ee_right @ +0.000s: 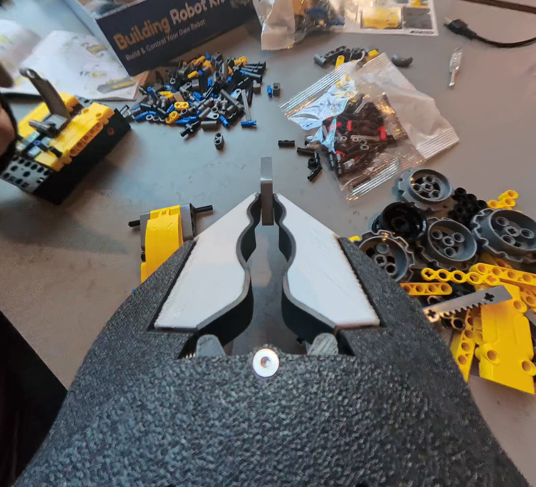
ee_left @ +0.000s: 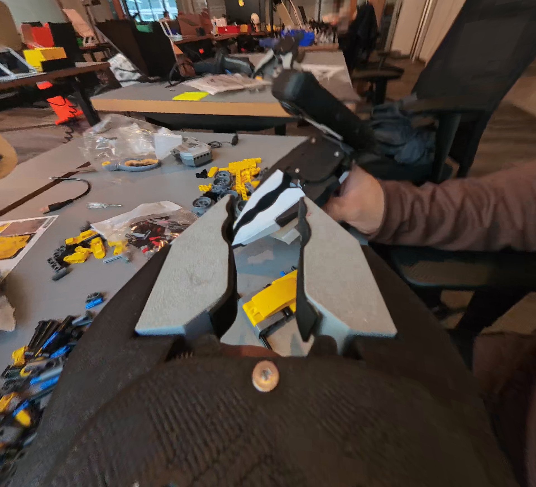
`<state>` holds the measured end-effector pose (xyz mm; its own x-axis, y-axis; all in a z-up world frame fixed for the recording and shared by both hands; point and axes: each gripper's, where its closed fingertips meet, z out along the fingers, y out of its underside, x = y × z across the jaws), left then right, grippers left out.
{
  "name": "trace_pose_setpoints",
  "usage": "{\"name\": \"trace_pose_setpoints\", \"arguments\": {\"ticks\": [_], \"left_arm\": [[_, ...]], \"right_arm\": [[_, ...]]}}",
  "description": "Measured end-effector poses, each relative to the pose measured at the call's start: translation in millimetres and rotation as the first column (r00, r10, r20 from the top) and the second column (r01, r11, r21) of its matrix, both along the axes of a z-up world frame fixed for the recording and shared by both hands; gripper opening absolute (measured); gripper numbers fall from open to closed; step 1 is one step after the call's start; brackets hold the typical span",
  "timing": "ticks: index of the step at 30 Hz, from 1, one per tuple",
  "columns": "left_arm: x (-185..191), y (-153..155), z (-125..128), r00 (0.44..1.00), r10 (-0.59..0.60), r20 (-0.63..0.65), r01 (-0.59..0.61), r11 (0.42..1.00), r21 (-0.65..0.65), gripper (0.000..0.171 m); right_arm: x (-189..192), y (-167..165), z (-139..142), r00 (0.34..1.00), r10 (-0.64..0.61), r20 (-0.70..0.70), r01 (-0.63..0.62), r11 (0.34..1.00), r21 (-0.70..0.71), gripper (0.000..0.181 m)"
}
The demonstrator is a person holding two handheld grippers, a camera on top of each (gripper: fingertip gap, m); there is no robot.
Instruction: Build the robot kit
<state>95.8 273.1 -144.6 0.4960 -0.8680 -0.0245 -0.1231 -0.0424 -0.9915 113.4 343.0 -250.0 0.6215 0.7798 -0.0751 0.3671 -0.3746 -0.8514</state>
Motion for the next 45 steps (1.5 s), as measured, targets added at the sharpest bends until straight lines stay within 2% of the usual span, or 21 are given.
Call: {"name": "trace_pose_setpoints", "arguments": {"ticks": [2,3,6,10,16,20,22,25,27,31,33,35,37,41,45], "left_arm": [[-21,-1,23,0.997,0.044,0.066,-0.041,0.998,-0.039,0.036],[-30,-3,28,0.996,0.059,0.059,-0.055,0.996,-0.066,0.036],[-49,-19,24,0.996,0.084,-0.029,-0.087,0.987,-0.132,0.040],[-61,-62,-6,0.986,0.097,-0.135,-0.118,0.979,-0.165,0.040],[-45,-133,-64,0.995,0.051,-0.086,-0.074,0.956,-0.284,0.038],[-42,-153,-89,0.994,0.090,-0.057,-0.101,0.964,-0.245,0.038],[-41,-160,-96,0.996,0.089,-0.018,-0.090,0.966,-0.243,0.036],[-42,-166,-108,0.997,0.048,-0.067,-0.063,0.968,-0.242,0.036],[-48,-164,-114,0.992,0.056,-0.110,-0.078,0.973,-0.216,0.037],[-56,-165,-112,0.994,0.068,-0.090,-0.086,0.973,-0.215,0.036],[-57,-164,-114,0.993,0.071,-0.089,-0.089,0.970,-0.224,0.035],[-57,-163,-118,0.993,0.064,-0.100,-0.086,0.969,-0.232,0.036],[-55,-163,-120,0.992,0.063,-0.109,-0.086,0.969,-0.230,0.036],[-52,-163,-123,0.988,0.062,-0.138,-0.091,0.973,-0.213,0.036],[-50,-164,-126,0.983,0.066,-0.172,-0.098,0.977,-0.187,0.036]], "right_arm": [[4,1,9,0.998,-0.019,-0.054,0.020,1.000,0.019,0.007],[7,1,11,0.997,-0.028,-0.070,0.029,0.999,0.017,0.007],[11,-1,11,0.996,-0.032,-0.087,0.031,0.999,-0.010,0.007],[10,-6,5,0.999,-0.005,-0.052,0.003,1.000,-0.028,0.007],[13,-3,7,0.998,-0.012,-0.062,0.010,1.000,-0.024,0.007],[8,-12,-7,0.998,0.038,-0.040,-0.043,0.991,-0.131,0.008],[5,-13,-11,0.999,0.052,-0.002,-0.052,0.990,-0.129,0.008],[4,-13,-16,0.996,0.075,0.054,-0.067,0.988,-0.139,0.022],[18,-9,-6,0.996,0.050,0.068,-0.041,0.992,-0.116,0.030],[68,5,47,0.995,-0.087,-0.057,0.086,0.996,-0.025,0.022],[84,5,55,0.986,-0.123,-0.110,0.117,0.992,-0.056,0.022],[87,-2,47,0.987,-0.106,-0.117,0.094,0.990,-0.105,0.022],[78,-16,28,0.997,-0.040,-0.068,0.029,0.987,-0.158,0.022],[71,-29,-21,0.985,0.042,0.165,-0.011,0.983,-0.185,0.022],[62,-29,-32,0.968,0.072,0.239,-0.033,0.986,-0.162,0.022]]}}
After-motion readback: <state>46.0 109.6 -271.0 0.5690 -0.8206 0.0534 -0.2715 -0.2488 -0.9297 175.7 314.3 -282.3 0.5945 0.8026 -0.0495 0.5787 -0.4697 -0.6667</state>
